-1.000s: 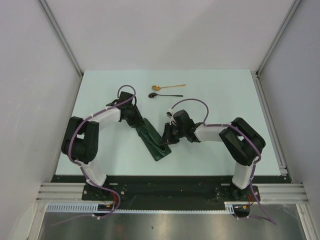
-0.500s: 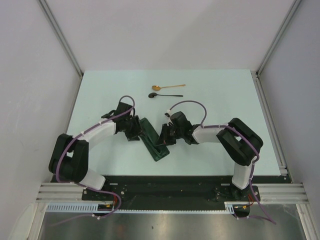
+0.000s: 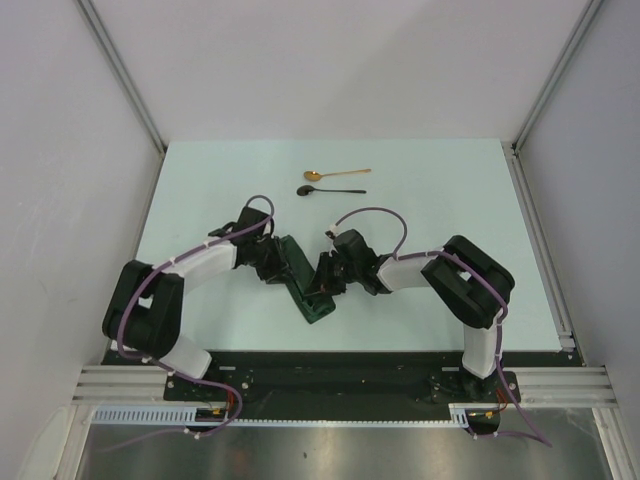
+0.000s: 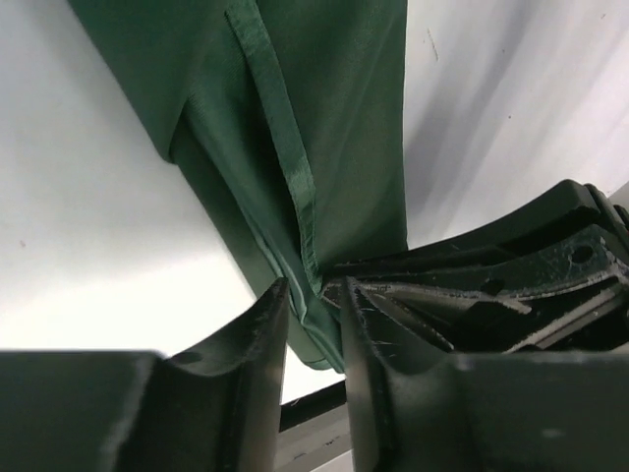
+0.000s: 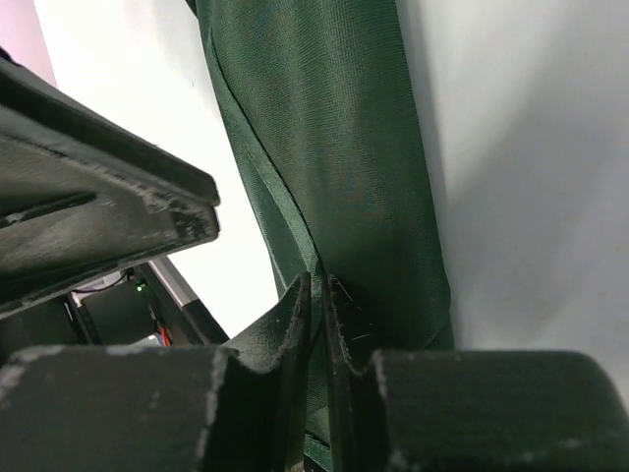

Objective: Fold the napkin into a case and place the utensils inside
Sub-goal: Stuff the top corner of the smaller-rectangle-folded napkin into the folded napkin.

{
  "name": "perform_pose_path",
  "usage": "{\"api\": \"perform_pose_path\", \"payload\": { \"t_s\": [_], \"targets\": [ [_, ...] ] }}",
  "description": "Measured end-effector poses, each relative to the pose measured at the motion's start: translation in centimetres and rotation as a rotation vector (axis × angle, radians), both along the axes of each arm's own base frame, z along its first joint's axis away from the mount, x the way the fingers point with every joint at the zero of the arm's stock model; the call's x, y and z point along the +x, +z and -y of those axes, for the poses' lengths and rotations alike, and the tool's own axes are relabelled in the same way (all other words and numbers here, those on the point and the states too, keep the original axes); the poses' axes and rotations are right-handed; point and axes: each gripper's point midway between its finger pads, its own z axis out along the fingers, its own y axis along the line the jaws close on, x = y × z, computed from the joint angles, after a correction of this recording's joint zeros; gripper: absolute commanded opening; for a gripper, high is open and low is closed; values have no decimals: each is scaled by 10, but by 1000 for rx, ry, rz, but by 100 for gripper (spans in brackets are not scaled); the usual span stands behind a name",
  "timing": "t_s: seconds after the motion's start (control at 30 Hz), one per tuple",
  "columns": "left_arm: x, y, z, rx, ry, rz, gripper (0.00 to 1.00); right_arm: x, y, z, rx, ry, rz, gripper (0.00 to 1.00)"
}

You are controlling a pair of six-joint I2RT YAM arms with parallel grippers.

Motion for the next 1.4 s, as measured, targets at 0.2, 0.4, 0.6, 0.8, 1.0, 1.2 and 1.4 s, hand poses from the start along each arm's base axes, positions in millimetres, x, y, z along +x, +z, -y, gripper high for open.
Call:
{"api": "perform_pose_path", "payload": {
  "t_s": [0.2,0.4,0.6,0.8,1.0,1.2,1.4],
  "targets": [
    [9,-3,9,-25,1,-20,15,1,-1,0,-5,-7,7,14],
    [22,9,19,-65,-1,13,13,1,0,0,-4,-7,8,14],
    [43,8,31,-70,0,18,6,1,2,-3,6,-2,15,14],
    [44,-26,15,40,25,-55,4,-4,0,-4,2,12,19,16],
    [43,-32,-2,78,47,-56,3,-7,7,0,-9,33,45,20],
    [40,-31,-12,117,50,-34,3,-4,23,3,-22,63,94,26],
    [38,-32,-17,128,55,-25,3,2,34,-3,-16,83,125,25]
  ]
}}
